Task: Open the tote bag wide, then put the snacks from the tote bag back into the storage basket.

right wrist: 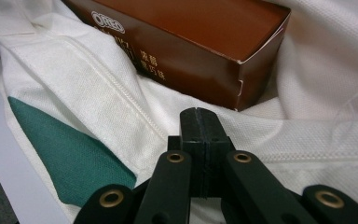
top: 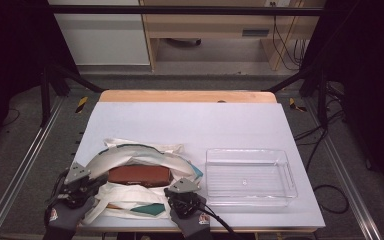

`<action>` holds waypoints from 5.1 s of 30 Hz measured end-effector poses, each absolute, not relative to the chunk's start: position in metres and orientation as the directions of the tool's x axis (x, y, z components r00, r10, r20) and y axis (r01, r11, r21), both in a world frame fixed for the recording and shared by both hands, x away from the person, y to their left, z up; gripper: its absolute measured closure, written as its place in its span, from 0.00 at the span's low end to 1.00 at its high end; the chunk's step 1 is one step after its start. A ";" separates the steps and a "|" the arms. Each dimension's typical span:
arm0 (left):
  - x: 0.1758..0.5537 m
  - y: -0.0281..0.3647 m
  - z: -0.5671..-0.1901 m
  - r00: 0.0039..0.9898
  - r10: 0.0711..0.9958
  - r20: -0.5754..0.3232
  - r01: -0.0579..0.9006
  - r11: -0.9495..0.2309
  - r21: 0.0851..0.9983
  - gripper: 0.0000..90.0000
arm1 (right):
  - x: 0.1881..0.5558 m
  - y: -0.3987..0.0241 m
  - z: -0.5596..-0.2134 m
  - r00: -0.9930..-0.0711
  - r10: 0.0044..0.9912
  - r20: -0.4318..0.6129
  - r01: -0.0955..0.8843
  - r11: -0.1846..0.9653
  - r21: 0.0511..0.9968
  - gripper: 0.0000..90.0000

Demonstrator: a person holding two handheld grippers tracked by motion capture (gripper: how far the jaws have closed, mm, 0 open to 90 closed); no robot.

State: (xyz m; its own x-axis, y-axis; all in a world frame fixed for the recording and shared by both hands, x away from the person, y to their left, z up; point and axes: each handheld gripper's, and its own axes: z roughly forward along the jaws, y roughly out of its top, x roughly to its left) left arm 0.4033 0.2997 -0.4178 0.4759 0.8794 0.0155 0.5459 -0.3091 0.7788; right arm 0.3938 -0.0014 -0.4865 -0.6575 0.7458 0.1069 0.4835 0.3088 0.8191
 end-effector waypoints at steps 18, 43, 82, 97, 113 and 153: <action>0.483 0.288 -0.443 0.402 0.914 0.064 0.603 -0.317 0.732 1.00 | 0.394 -0.004 -0.490 -0.663 0.740 0.114 0.483 0.306 0.821 1.00; 0.445 0.292 -0.416 0.525 0.850 0.039 0.427 -0.303 0.852 0.67 | 0.388 -0.011 -0.471 -0.672 0.734 0.093 0.405 0.260 0.877 0.73; 0.450 0.283 -0.434 0.744 0.664 0.075 0.405 -0.537 0.740 0.21 | 0.388 -0.019 -0.452 -0.692 0.717 0.079 0.393 0.283 0.875 0.52; 0.458 0.300 -0.435 0.726 0.687 0.035 0.446 -0.509 0.736 0.14 | 0.390 -0.016 -0.456 -0.700 0.711 0.071 0.386 0.293 0.875 0.52; 0.460 0.300 -0.442 0.758 0.653 0.015 0.440 -0.527 0.727 0.15 | 0.408 0.005 -0.457 -0.675 0.737 0.018 0.385 0.332 0.861 0.57; 0.471 0.264 -0.443 0.852 0.519 0.075 0.361 -0.685 0.633 0.21 | 0.390 -0.010 -0.473 -0.673 0.737 0.057 0.437 0.334 0.835 0.68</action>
